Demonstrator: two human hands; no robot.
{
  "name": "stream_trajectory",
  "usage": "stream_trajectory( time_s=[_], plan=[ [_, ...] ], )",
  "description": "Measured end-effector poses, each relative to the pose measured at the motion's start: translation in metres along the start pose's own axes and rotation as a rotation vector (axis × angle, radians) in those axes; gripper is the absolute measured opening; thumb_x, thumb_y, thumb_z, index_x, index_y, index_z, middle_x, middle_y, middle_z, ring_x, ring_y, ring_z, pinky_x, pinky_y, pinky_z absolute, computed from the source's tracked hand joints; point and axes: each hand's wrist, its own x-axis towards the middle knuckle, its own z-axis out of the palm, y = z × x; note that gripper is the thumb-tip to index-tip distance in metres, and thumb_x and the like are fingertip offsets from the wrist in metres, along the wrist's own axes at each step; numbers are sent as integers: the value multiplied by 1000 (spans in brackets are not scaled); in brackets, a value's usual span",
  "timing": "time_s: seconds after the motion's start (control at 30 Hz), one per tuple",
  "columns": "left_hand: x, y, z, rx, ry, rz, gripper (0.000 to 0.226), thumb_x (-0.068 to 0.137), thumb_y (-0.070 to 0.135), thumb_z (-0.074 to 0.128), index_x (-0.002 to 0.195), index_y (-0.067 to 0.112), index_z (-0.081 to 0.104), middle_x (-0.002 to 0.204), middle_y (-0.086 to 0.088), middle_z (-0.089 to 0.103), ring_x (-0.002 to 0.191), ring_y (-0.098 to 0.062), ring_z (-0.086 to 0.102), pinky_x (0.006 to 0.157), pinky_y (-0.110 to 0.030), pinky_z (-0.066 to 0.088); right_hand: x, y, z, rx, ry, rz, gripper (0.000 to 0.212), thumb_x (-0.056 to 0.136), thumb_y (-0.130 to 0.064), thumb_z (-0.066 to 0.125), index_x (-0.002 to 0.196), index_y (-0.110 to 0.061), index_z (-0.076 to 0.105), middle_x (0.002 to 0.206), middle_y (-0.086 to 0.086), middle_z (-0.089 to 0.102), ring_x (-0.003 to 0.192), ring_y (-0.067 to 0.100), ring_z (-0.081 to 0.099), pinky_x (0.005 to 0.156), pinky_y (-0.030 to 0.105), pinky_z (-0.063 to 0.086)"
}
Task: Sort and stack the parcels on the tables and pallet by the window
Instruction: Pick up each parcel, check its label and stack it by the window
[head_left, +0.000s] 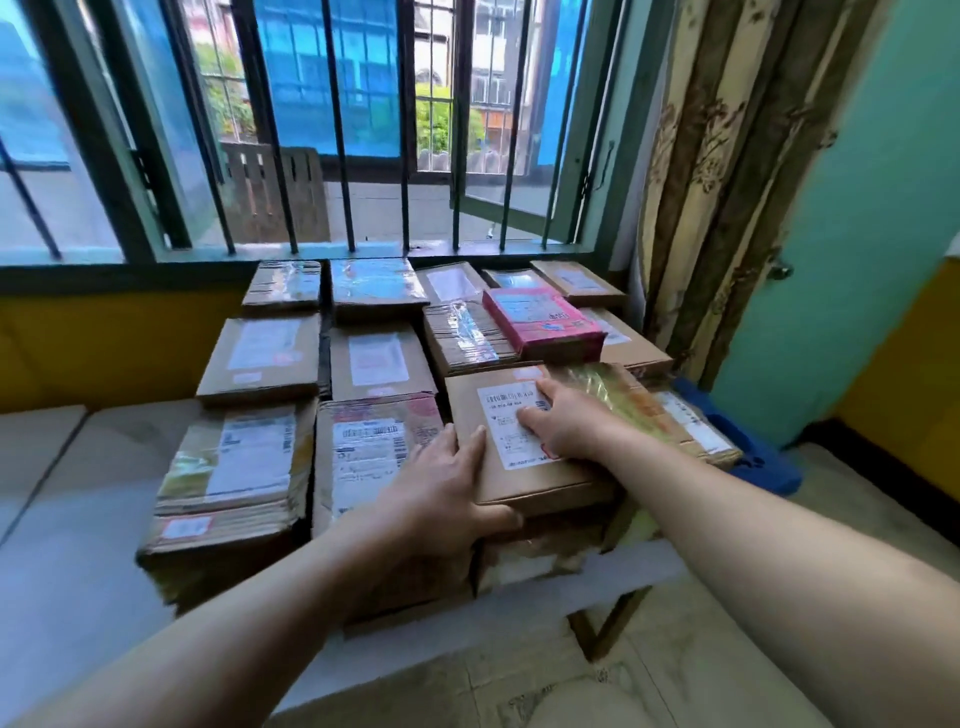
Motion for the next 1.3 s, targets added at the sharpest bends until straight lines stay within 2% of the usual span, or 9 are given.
stream_trajectory(
  time_s=[0.23, 0.33, 0.5, 0.63, 0.77, 0.87, 0.93, 1.07, 1.3],
  plan=[
    [13, 7, 11, 142, 0, -156, 106, 79, 72, 53, 153, 24, -5, 160, -15, -11, 148, -27, -11, 120, -37, -3, 14, 4, 18, -276, -25, -162, 66, 89, -63, 45, 145, -26, 42, 136, 13, 54, 129, 36, 41, 106, 44, 32],
    [13, 9, 13, 170, 2, -193, 106, 78, 73, 53, 153, 26, -5, 160, -14, -12, 148, -27, -12, 121, -38, -3, 13, 7, 18, -314, -8, -212, 65, 91, -64, 41, 142, -24, 45, 138, 14, 51, 131, 35, 39, 110, 46, 28],
    [12, 13, 14, 208, -46, -243, 106, 77, 73, 54, 153, 27, -4, 161, -9, -13, 147, -24, -13, 119, -37, -7, 6, 12, 8, -398, -19, -289, 67, 90, -65, 43, 142, -23, 44, 136, 16, 50, 130, 35, 41, 110, 46, 30],
    [10, 13, 9, 191, -82, -237, 105, 76, 73, 56, 154, 27, 3, 161, -6, -11, 148, -23, -12, 119, -39, -4, -1, 13, 4, -411, -64, -297, 66, 91, -64, 43, 143, -25, 42, 139, 15, 48, 132, 34, 38, 114, 50, 25],
    [1, 9, -1, 139, -88, -209, 98, 77, 73, 55, 153, 28, 12, 162, -2, -7, 148, -20, -10, 121, -42, 1, -8, 4, -4, -446, -95, -279, 69, 89, -64, 48, 144, -23, 41, 141, 14, 46, 132, 34, 39, 111, 48, 32],
    [-12, 1, -11, 78, -79, -207, 95, 79, 70, 55, 153, 30, 11, 162, 1, -6, 148, -18, -8, 121, -43, 3, -14, -8, -7, -457, -61, -261, 74, 90, -64, 47, 150, -21, 36, 148, 14, 40, 135, 34, 37, 110, 48, 34],
    [-25, -9, -20, 49, -59, -206, 93, 81, 68, 55, 153, 32, 11, 162, 4, -6, 148, -18, -6, 121, -41, 4, -22, -22, -7, -449, -41, -264, 74, 92, -66, 44, 152, -24, 33, 153, 13, 35, 138, 35, 33, 111, 49, 32],
    [-60, -43, -41, 39, -5, -237, 89, 82, 66, 55, 153, 33, 11, 162, 2, -2, 149, -19, 0, 120, -40, 7, -41, -74, -1, -408, -4, -339, 74, 92, -67, 45, 150, -22, 34, 151, 12, 38, 136, 34, 37, 108, 48, 36],
    [-155, -138, -62, -10, 106, -360, 83, 87, 55, 59, 153, 24, 18, 161, -5, 6, 148, -22, 6, 119, -35, 11, -89, -190, 47, -301, -38, -520, 71, 92, -63, 47, 150, -22, 35, 151, 10, 39, 137, 31, 37, 108, 46, 38]
  ],
)
